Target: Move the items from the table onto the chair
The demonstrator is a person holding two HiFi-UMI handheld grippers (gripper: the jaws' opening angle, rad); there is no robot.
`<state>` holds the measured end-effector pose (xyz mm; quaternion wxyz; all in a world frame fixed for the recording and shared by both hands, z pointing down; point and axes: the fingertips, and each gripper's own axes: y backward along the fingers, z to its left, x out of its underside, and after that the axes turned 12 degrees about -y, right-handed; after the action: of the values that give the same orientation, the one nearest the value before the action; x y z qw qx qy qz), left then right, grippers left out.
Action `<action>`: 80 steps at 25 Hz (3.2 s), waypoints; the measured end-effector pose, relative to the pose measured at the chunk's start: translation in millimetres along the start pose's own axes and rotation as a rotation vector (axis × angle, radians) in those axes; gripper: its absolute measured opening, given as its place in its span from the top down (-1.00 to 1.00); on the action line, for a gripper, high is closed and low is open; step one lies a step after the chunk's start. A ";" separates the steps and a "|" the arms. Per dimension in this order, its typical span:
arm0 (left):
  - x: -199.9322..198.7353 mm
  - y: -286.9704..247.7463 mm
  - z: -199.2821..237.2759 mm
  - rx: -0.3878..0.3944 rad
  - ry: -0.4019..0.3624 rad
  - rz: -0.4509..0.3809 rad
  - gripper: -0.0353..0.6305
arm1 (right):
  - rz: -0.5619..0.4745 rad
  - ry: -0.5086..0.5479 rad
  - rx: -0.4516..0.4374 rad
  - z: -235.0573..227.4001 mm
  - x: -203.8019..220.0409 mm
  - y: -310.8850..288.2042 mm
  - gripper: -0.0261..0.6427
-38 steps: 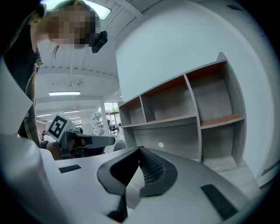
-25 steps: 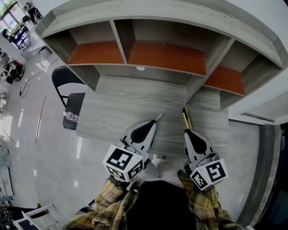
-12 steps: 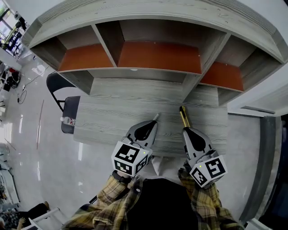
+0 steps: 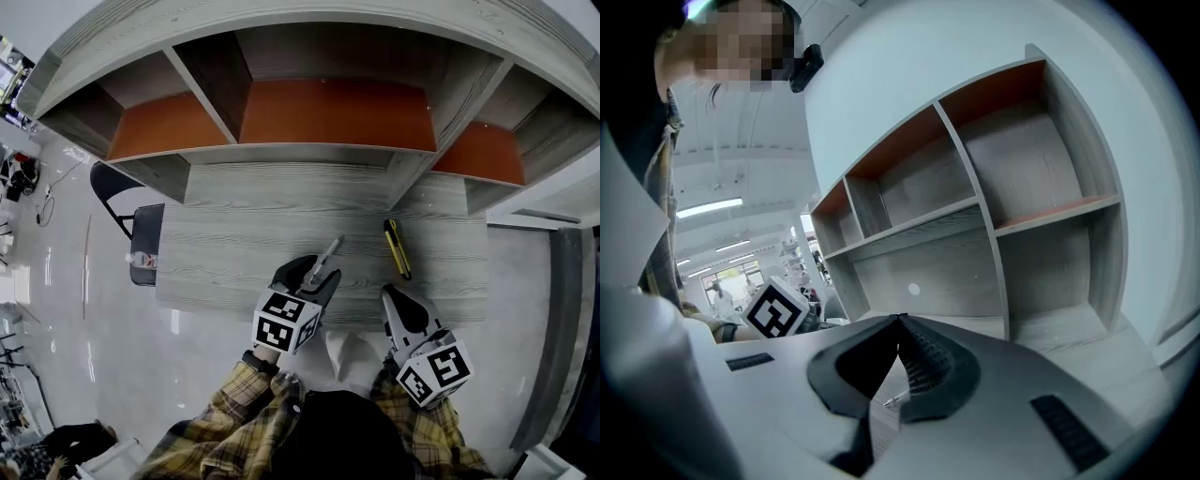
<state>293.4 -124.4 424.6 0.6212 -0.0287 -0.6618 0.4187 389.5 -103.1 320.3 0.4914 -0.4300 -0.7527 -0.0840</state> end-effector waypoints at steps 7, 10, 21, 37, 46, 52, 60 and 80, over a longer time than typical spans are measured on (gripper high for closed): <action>52.0 -46.4 19.3 -0.005 -0.017 0.122 0.23 | 0.036 -0.051 0.044 -12.4 23.8 -3.8 0.87; 68.4 -64.1 27.1 -0.015 -0.007 0.158 0.23 | 0.046 -0.073 0.070 -19.8 33.4 -4.8 0.87; 116.2 -92.3 32.2 -0.028 -0.008 0.296 0.24 | 0.029 -0.125 0.128 -35.5 44.5 4.2 0.87; 119.7 -85.0 39.8 -0.085 -0.033 0.322 0.73 | 0.017 -0.141 0.123 -35.1 45.5 6.8 0.87; 85.4 -48.1 44.1 -0.142 0.051 0.202 0.73 | 0.023 -0.099 0.043 -21.2 31.3 0.8 0.87; 68.7 4.9 73.6 -0.268 0.168 0.103 0.73 | 0.078 -0.039 -0.099 7.0 25.3 -26.2 0.87; 87.6 104.9 118.4 -0.501 0.331 0.005 0.73 | 0.201 0.050 -0.313 59.7 40.1 -76.6 0.87; 220.2 329.0 328.2 -0.688 0.497 -0.032 0.73 | 0.335 0.153 -0.402 277.1 143.3 -259.3 0.87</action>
<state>-192.9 41.4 446.5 0.7223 -0.3242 -0.5936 0.1440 -5.8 -29.7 374.1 0.4588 -0.6297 -0.6000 -0.1816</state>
